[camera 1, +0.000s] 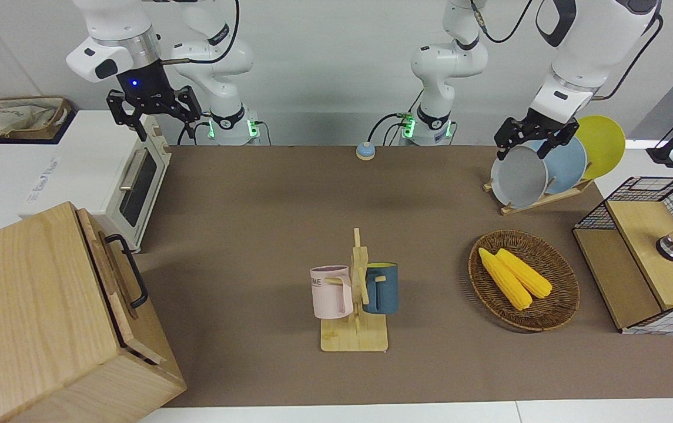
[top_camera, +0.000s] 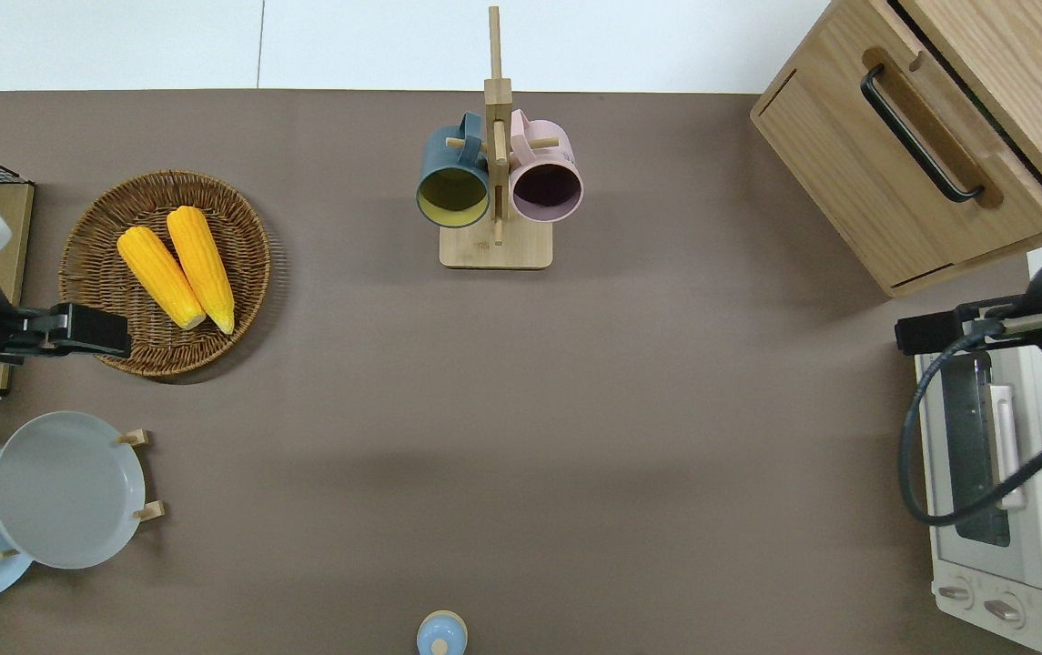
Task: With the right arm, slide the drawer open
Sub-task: 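Raise the right arm and move the right gripper toward the drawer handle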
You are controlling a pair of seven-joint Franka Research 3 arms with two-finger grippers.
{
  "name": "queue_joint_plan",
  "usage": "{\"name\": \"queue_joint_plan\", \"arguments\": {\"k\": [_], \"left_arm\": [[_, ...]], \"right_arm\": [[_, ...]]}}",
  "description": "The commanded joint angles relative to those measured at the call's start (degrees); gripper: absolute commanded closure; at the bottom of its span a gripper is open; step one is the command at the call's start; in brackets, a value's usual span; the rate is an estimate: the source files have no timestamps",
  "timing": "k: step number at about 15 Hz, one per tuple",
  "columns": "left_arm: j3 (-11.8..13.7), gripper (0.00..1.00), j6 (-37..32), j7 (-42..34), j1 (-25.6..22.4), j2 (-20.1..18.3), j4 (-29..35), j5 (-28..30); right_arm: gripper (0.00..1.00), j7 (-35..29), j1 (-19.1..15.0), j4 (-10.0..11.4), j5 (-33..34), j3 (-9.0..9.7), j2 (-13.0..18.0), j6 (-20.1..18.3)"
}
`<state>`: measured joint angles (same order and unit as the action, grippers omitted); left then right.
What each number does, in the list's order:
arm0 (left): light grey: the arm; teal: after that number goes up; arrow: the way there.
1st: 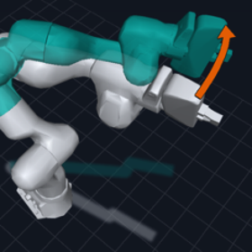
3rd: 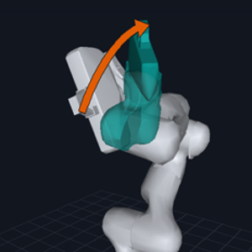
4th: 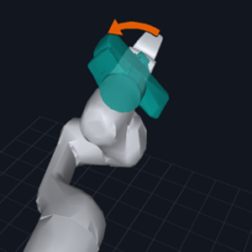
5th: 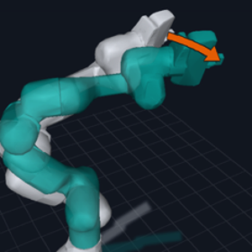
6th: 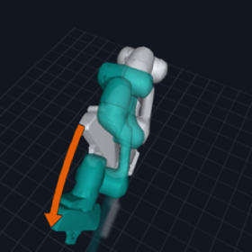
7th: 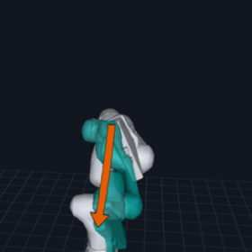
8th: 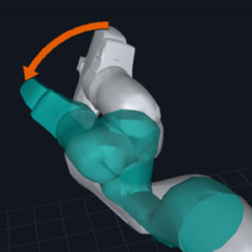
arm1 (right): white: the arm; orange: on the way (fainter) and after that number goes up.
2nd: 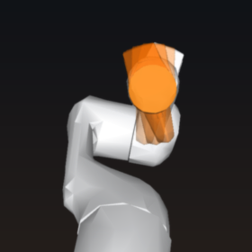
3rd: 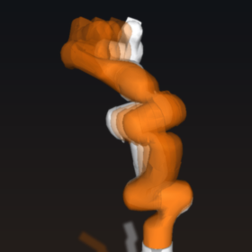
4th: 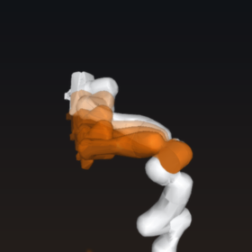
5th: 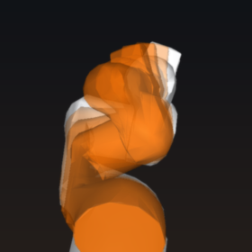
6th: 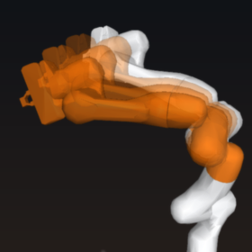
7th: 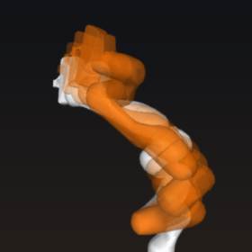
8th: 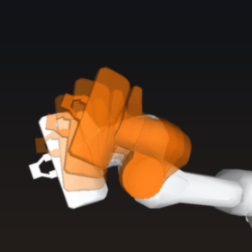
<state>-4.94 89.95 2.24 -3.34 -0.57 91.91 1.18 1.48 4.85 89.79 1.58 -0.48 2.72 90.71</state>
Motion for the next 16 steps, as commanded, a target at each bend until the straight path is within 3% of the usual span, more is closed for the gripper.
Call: {"name": "queue_joint_plan", "arguments": {"k": [1, 3, 6, 10, 16], "left_arm": [[0.28, 0.0, -0.65, -0.4, 0.35, -0.57, 0.28, -0.65], [0.28, 0.0, -0.74, -0.4, 0.26, -0.57, 0.28, -0.65], [0.28, 0.0, -0.74, -0.4, 0.35, -0.57, 0.28, -0.65], [0.28, 0.0, -0.74, -0.4, 0.26, -0.57, 0.28, -0.65], [0.28, 0.0, -0.65, -0.4, 0.35, -0.57, 0.28, -0.65]], "right_arm": [[0.015, 5.96, -2.57, 1.88, 1.58, 2.51, -0.61, 3.51], [0.015, 9.67, -2.74, 2.84, 2.28, 2.51, -1.22, 5.08], [0.015, 10.29, -2.74, 3.99, 2.46, 2.51, -1.92, 7.9], [0.017, 14.59, -2.74, 4.08, 3.87, 2.51, -3.86, 9.66], [0.017, 15.48, -2.83, 3.99, 5.27, 3.29, -5.35, 12.3]]}}
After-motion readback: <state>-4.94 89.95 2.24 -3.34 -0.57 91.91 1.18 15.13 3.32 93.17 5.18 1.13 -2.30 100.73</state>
